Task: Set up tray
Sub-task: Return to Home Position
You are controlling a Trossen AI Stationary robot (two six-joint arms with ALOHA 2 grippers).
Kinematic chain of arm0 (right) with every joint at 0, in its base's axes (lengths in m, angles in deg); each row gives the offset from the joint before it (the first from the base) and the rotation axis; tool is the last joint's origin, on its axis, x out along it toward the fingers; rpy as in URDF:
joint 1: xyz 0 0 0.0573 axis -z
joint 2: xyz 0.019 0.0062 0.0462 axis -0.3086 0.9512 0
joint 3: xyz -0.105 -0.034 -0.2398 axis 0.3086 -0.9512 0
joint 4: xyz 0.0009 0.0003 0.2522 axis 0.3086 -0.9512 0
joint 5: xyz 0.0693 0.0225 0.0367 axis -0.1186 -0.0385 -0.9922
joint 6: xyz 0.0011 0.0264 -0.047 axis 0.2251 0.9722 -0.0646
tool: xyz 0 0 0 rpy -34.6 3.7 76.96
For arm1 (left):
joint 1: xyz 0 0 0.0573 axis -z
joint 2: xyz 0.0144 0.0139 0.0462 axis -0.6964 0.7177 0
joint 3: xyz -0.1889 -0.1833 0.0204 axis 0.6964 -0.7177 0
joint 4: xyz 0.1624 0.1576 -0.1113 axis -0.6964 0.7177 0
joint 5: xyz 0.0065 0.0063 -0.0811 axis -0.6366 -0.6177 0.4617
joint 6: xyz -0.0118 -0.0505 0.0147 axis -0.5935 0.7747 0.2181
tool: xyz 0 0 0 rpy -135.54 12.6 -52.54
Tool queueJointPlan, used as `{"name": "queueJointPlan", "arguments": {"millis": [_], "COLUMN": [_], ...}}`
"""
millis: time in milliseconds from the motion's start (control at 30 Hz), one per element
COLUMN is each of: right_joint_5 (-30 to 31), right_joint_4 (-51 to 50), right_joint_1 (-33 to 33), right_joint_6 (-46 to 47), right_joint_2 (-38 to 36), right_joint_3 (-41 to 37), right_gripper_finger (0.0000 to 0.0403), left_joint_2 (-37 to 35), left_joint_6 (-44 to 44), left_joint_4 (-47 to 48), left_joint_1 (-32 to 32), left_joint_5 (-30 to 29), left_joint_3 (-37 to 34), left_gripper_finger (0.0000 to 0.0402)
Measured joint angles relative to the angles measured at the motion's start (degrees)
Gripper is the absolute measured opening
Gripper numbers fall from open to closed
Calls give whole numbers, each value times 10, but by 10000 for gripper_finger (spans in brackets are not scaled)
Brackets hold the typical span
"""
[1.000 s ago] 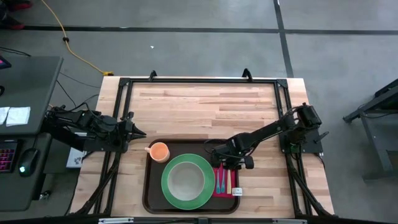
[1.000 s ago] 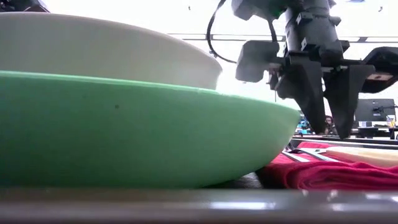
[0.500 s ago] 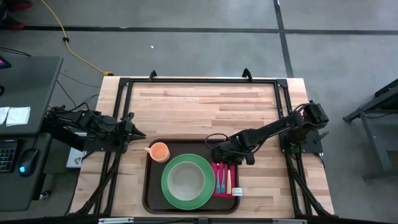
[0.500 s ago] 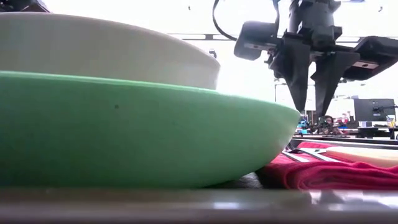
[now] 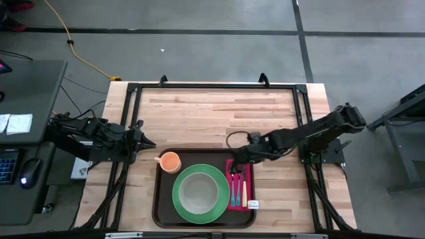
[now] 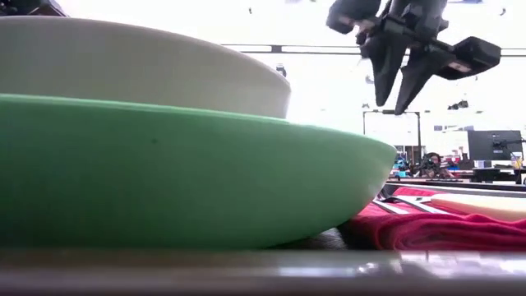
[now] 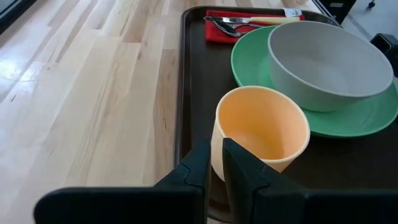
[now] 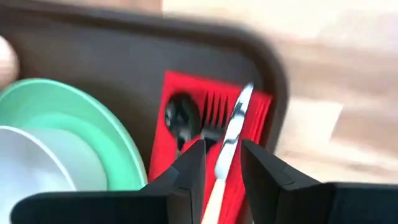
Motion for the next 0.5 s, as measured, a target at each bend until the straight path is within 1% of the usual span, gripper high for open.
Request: {"name": "queueJointPlan", "arguments": {"millis": [100, 167, 267, 500], "right_joint_5": [41, 59, 92, 189], "right_joint_4": [-33, -59, -92, -96], "right_joint_1": [0, 0, 0, 0], "right_joint_6": [-34, -54, -60, -140], "right_joint_2": [-41, -69, -112, -197], "right_joint_3": [0, 0, 0, 0], "right_gripper_finger": [79, 79, 79, 79], "left_joint_2": [0, 0, 0, 0], "left_joint_6": [0, 2, 5, -20], "left_joint_4": [-1, -4, -23, -66], "left_joint_1": [0, 0, 0, 0], "left_joint_5": [-1, -3, -3, 2], "left_joint_3": [0, 0, 0, 0], "left_gripper_finger": [74, 74, 74, 74]}}
